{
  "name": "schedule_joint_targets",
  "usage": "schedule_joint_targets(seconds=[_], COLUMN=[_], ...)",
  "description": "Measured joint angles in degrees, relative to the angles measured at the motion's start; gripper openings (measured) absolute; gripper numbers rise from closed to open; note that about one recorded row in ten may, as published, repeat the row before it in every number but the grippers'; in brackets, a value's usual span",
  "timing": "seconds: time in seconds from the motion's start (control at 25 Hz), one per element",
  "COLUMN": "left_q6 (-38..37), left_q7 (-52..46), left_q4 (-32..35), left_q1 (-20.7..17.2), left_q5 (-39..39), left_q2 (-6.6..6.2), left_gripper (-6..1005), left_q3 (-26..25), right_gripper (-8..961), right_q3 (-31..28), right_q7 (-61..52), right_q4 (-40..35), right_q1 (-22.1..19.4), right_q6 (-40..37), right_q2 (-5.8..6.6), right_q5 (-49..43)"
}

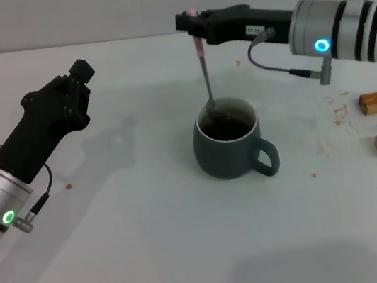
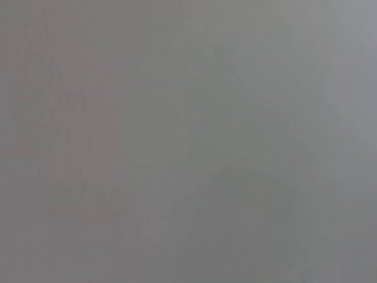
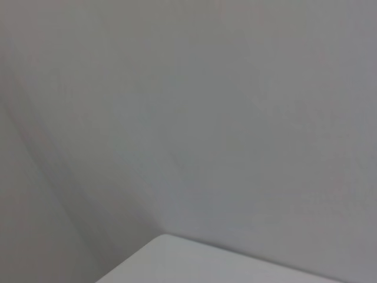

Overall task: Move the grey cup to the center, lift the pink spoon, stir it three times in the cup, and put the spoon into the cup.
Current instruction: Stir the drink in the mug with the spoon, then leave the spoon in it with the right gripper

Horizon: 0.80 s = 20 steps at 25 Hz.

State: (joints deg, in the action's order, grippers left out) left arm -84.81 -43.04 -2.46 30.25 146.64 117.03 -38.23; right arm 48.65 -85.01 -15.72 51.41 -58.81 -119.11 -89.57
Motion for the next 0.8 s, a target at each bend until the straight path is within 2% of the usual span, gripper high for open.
schedule_joint_targets(seconds=[0.24,0.48,0.8], left_q6=[0.0,0.3,0.4], left_q7=[0.0,0.0,-0.1], left_q4=[0.2,0.3,0.3], left_q1=[0.4,0.5,0.5], left_q5=[0.2,0.4,0.7], left_q2=[0.11,0.13,0.17], left_gripper=[0,0,0], left_q3=[0.0,0.5,0.6], right_gripper=[86,86,86], right_q3=[3.8,4.3,4.3], right_q7=[-0.2,-0.3,-1.5], right_q4=[1.1,2.2,2.9], right_q1=[0.5,0.2,-2.2], right_q6=[-0.7,-3.0,-5.4], right_q2=[-0.15,-0.16,-0.1], right_q5=[0.0,0.0,0.0])
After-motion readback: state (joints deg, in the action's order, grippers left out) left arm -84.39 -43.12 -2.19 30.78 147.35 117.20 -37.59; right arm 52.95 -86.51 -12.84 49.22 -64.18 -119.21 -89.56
